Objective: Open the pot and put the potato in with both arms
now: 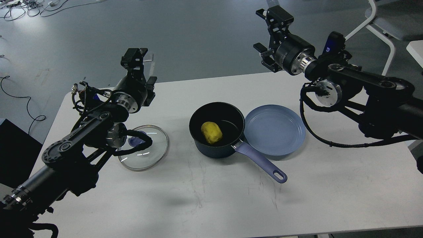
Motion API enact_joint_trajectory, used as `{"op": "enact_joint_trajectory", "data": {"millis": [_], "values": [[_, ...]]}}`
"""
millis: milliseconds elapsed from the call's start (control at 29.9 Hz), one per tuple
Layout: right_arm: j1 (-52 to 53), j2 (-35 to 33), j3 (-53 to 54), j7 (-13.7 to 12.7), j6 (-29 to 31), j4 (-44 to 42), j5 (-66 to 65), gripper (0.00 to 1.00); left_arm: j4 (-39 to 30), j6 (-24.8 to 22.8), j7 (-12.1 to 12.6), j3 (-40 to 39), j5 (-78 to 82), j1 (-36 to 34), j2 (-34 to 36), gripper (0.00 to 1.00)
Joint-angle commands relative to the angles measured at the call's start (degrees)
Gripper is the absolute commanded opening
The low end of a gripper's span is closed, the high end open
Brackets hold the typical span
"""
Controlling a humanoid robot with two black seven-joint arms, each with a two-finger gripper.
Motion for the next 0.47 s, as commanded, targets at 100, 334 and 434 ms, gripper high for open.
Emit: {"op": "enact_joint_trajectory", "data": {"millis": [100, 334, 434], "values": [[-2.8, -0.8, 2.2, -2.4, 1.9, 0.1, 1.8, 1.00, -0.1, -3.6, 6.4, -4.5, -2.7, 1.7, -1.0, 0.98], [-3.0, -0.1, 2.0, -1.8, 2.2, 0.0, 1.3, 1.00, -0.2, -5.2, 5.4, -6.7, -2.7, 2.5, -1.1, 0.98], [-3.1, 0.3, 2.0, -1.8, 2.2, -0.8, 1.2, 1.00, -0.4, -5.2, 1.7, -7.5, -2.1, 3.8, -1.5, 0.98]]}}
